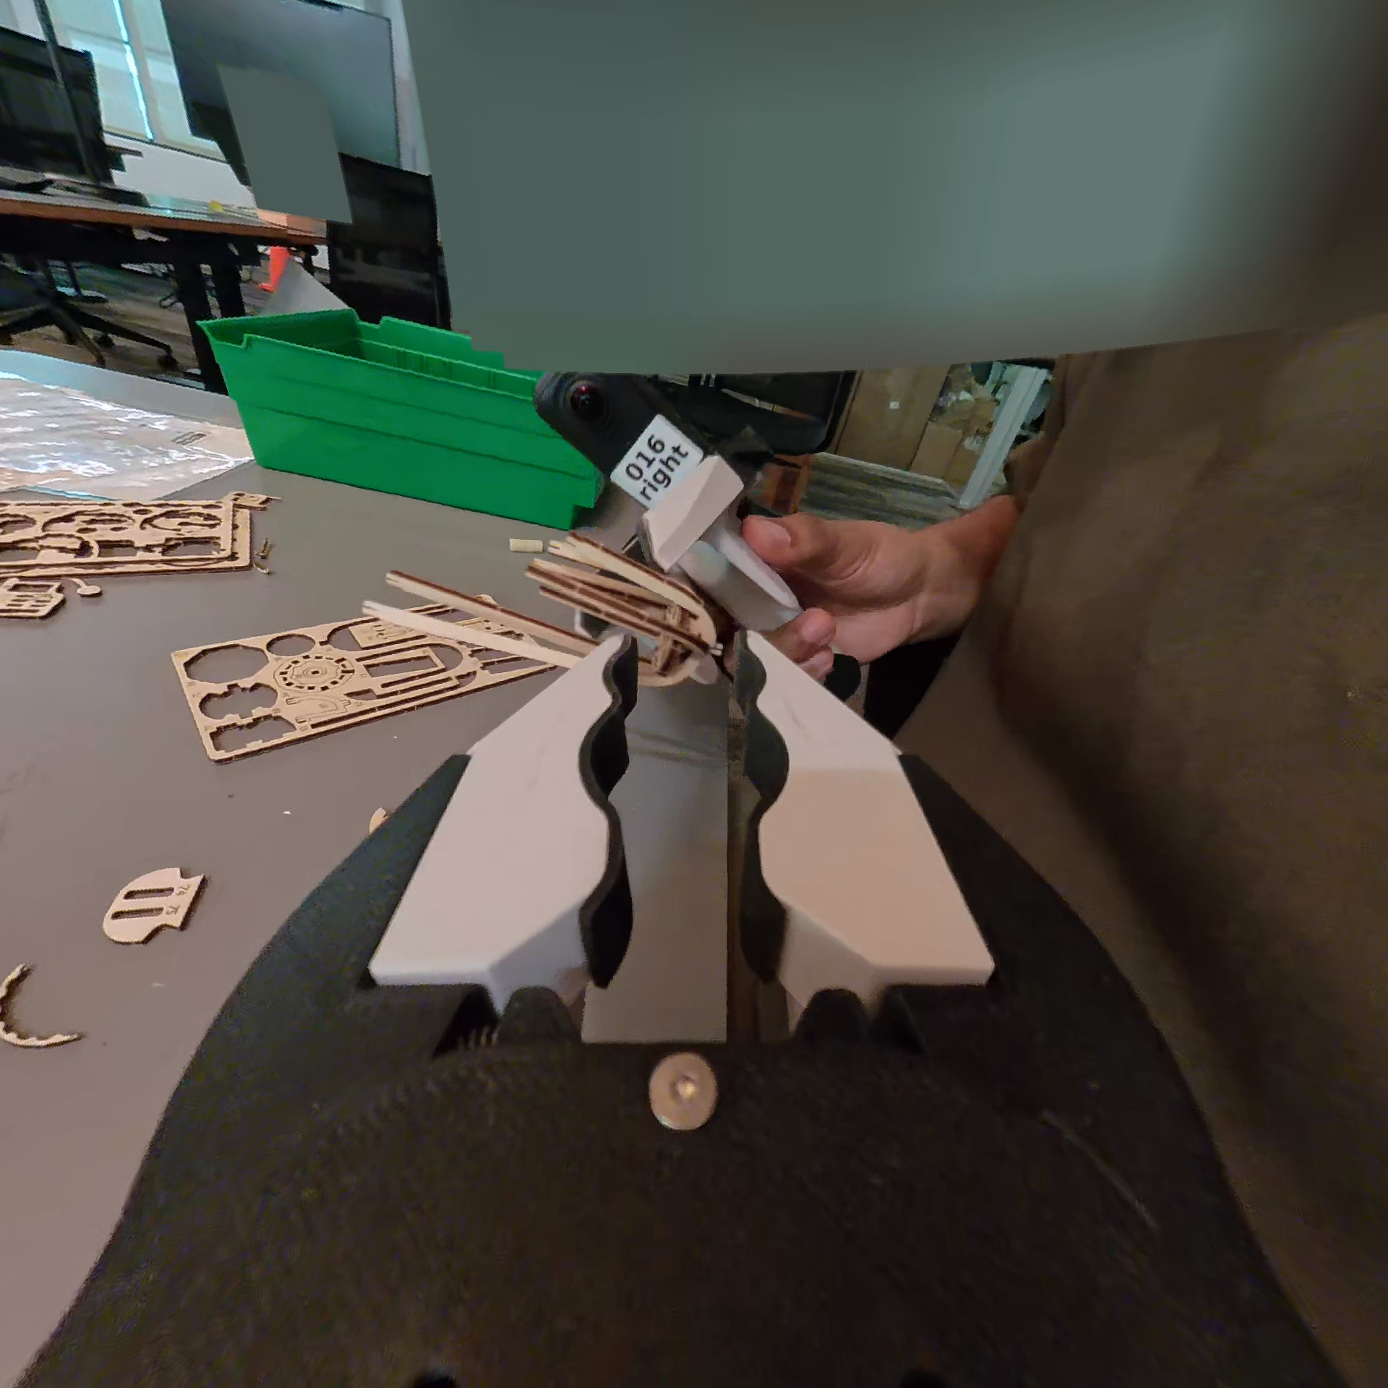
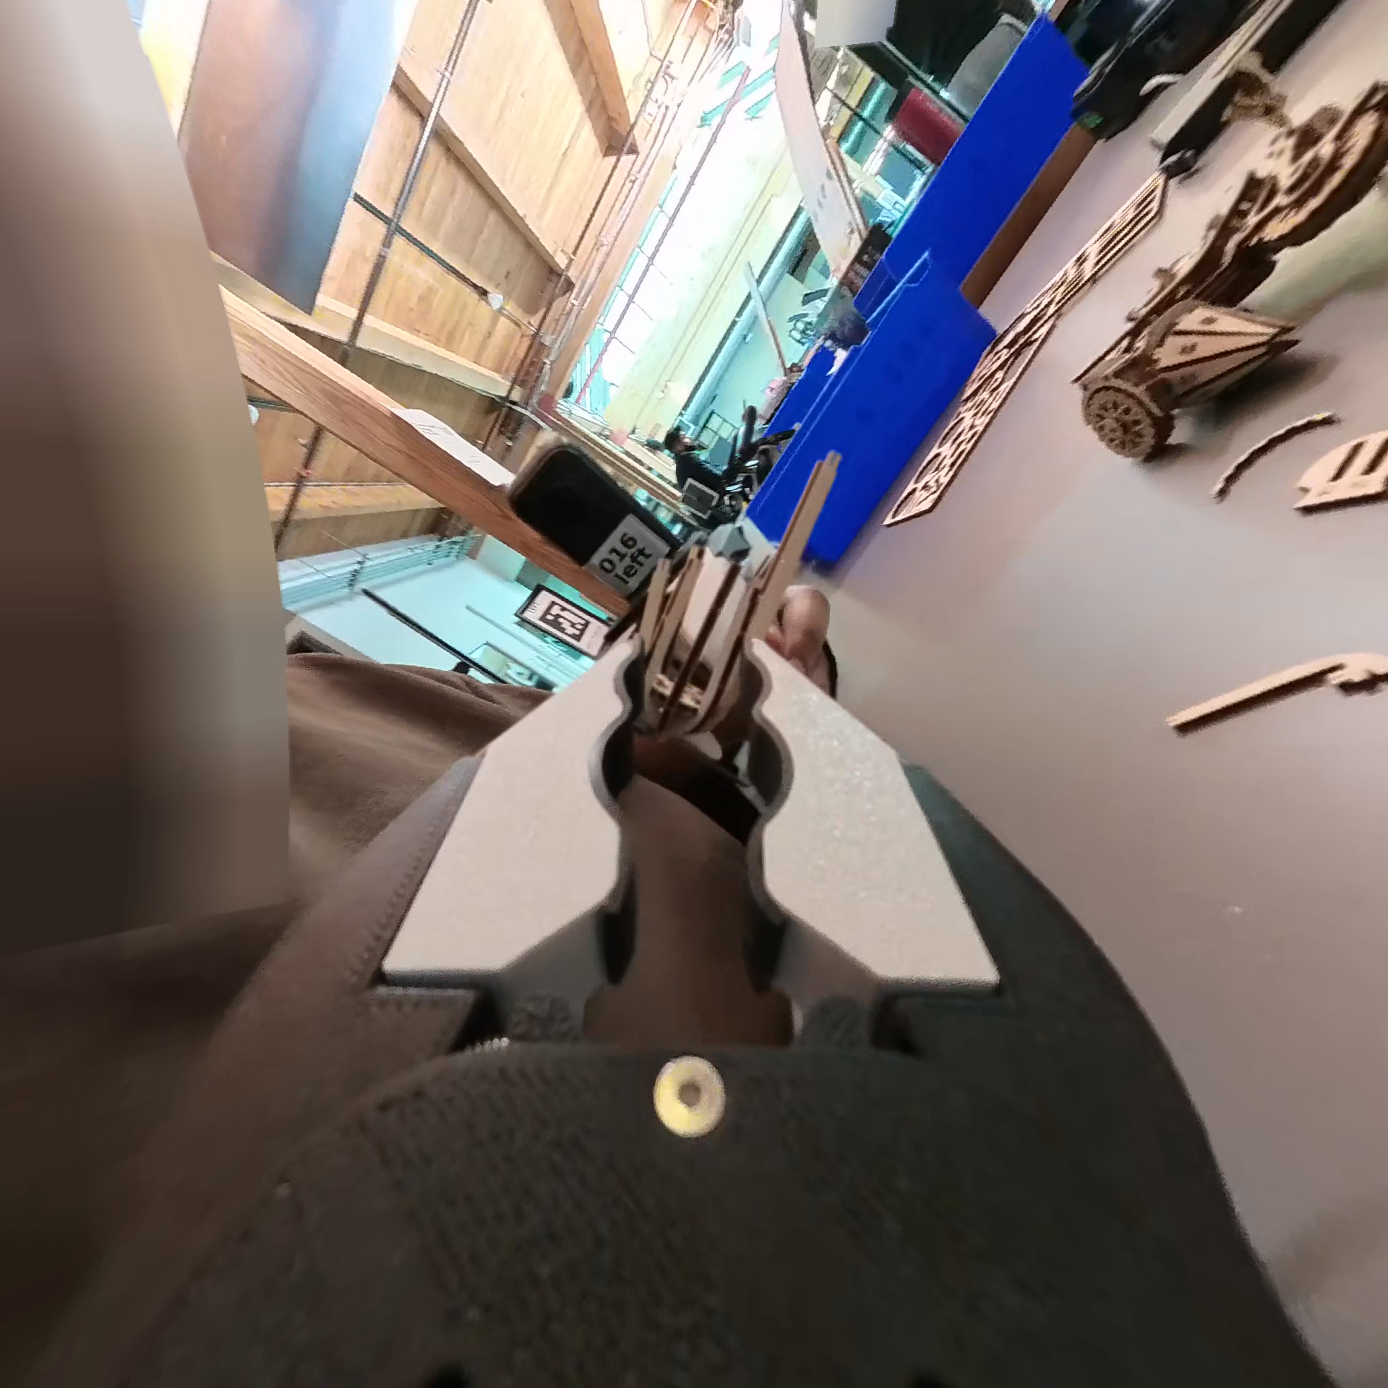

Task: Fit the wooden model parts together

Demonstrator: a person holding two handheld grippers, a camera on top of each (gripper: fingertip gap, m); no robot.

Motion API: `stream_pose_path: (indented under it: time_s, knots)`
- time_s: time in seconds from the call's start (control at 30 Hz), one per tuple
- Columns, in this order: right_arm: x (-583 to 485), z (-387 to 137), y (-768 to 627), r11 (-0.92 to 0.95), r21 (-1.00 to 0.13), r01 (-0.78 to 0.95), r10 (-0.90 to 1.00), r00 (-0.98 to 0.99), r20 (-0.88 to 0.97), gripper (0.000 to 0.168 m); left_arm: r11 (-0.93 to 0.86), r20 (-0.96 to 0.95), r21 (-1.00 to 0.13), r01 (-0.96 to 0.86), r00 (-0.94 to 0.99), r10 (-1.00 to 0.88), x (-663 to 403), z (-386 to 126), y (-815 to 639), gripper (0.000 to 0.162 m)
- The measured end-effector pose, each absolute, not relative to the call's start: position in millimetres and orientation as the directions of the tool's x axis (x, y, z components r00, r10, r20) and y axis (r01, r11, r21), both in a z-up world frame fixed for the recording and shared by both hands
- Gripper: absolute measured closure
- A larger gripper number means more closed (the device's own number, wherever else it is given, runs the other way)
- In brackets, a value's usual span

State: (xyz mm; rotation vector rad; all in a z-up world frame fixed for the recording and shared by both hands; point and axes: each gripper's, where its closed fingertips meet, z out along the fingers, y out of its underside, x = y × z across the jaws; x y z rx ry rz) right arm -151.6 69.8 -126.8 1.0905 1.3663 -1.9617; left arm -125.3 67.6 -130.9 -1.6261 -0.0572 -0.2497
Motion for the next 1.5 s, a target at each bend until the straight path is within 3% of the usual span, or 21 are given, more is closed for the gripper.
stream_pose_path:
  time_s: [0.13, 0.27, 0.37, 0.7, 1.5]
  knots:
    - [-153.6, -128.6, 71.5, -0.347, -0.592, 0.727, 0.126, -0.590, -0.798, 0.146, -0.093, 0.161, -0.983, 0.156, 0.986, -0.050, -131.3, -136.0, 71.2, 0.134]
    - [-156.5, -124.4, 76.5, -0.346, -0.653, 0.674, 0.190, -0.631, -0.752, 0.147, -0.100, 0.097, -0.990, 0.098, 0.995, 0.017, -139.9, -136.6, 70.2, 0.119]
    - [-158.0, -124.6, 78.6, -0.339, -0.679, 0.652, 0.223, -0.645, -0.731, 0.147, -0.088, 0.038, -0.995, 0.040, 0.999, 0.018, -135.0, -133.4, 72.0, 0.120]
    - [-152.0, -115.4, 74.4, -0.372, -0.649, 0.664, 0.139, -0.651, -0.746, 0.147, -0.010, 0.027, -1.000, 0.027, 0.999, 0.020, -131.0, -120.5, 72.2, 0.146]
    - [-150.5, -118.1, 71.6, -0.387, -0.565, 0.729, 0.065, -0.590, -0.805, 0.148, -0.036, -0.003, -0.999, -0.004, 1.000, -0.020, -125.5, -126.6, 73.0, 0.147]
